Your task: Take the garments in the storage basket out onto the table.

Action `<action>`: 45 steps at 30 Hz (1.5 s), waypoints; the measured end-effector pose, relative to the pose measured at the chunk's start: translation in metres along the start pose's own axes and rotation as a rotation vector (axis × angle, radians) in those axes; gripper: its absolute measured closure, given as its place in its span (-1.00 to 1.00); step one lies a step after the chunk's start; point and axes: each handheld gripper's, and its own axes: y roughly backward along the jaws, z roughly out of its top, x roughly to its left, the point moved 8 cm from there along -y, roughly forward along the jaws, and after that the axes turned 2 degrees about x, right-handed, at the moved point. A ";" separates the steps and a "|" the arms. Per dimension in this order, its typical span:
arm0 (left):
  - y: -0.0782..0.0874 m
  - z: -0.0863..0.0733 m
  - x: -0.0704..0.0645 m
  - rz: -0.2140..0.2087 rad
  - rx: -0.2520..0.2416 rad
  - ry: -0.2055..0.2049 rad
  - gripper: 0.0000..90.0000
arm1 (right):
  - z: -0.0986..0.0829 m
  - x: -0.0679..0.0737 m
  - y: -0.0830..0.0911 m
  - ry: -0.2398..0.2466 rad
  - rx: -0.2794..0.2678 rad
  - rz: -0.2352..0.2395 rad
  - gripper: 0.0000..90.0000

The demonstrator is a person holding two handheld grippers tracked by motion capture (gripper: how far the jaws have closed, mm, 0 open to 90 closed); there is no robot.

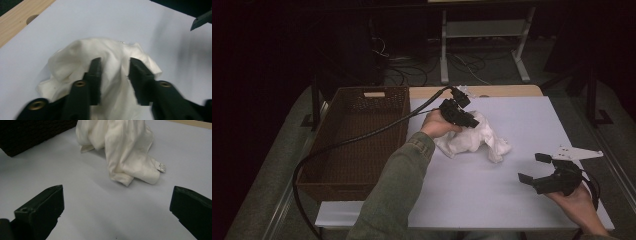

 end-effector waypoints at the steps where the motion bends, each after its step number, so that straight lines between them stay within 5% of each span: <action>1: 0.002 0.000 0.000 0.003 0.003 0.000 0.20 | 0.000 0.000 0.000 -0.001 0.000 0.000 -1.00; 4: 0.009 0.004 -0.002 0.021 -0.003 0.013 -0.13 | 0.000 0.000 0.000 0.000 0.000 0.001 -1.00; 9: 0.018 0.007 -0.014 -0.071 0.007 0.044 -0.57 | 0.000 0.000 0.000 0.002 0.003 -0.001 -1.00; 13: 0.025 0.007 -0.022 -0.083 0.022 0.014 -0.99 | -0.001 0.001 -0.001 0.005 0.007 -0.001 -1.00; 29: 0.069 -0.004 -0.037 -0.037 0.020 -0.077 -1.00 | 0.000 0.001 -0.001 0.010 0.006 -0.005 -1.00; 45: 0.116 -0.031 -0.023 0.035 -0.038 -0.038 -1.00 | -0.001 0.001 -0.002 0.007 0.011 -0.008 -1.00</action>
